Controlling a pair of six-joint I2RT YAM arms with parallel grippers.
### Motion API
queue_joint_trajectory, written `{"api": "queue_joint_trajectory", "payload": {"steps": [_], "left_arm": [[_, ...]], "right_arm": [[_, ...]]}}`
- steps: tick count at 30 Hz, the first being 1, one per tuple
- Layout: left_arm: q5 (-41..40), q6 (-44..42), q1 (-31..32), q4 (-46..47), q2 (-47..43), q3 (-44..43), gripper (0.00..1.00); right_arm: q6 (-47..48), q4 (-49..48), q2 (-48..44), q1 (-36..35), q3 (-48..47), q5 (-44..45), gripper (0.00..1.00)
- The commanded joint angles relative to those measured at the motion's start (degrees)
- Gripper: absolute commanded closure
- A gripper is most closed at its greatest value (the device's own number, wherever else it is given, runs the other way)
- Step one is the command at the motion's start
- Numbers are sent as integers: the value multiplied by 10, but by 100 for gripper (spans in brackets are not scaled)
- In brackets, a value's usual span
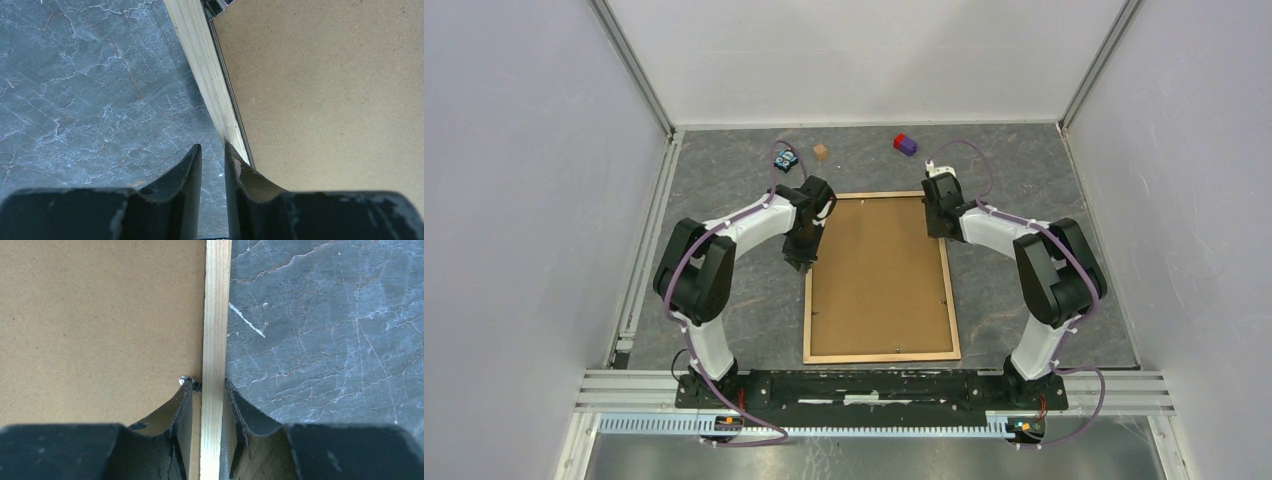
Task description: Put the photo into the frame
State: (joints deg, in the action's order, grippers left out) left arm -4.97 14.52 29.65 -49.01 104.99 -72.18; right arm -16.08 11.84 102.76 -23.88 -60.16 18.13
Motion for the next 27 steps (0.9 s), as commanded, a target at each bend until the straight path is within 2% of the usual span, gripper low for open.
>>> {"api": "queue_joint_trajectory", "payload": {"steps": [1, 7, 14, 20, 25, 27], "left_arm": [[1, -37, -1, 15, 34, 6, 69], [12, -33, -2, 20, 39, 9, 67], [-9, -34, -2, 12, 45, -4, 67], [26, -28, -2, 8, 62, -26, 66], [121, 1, -3, 28, 84, -24, 66], [134, 16, -4, 33, 95, -33, 67]], "right_arm": [[43, 24, 24, 16, 35, -53, 100], [65, 28, -21, 16, 63, -79, 81], [59, 14, -77, 16, 130, -105, 69], [7, 5, -119, 16, 183, -133, 79], [-59, 3, -138, 15, 221, -118, 94], [-94, 1, -149, 16, 241, -112, 100]]}}
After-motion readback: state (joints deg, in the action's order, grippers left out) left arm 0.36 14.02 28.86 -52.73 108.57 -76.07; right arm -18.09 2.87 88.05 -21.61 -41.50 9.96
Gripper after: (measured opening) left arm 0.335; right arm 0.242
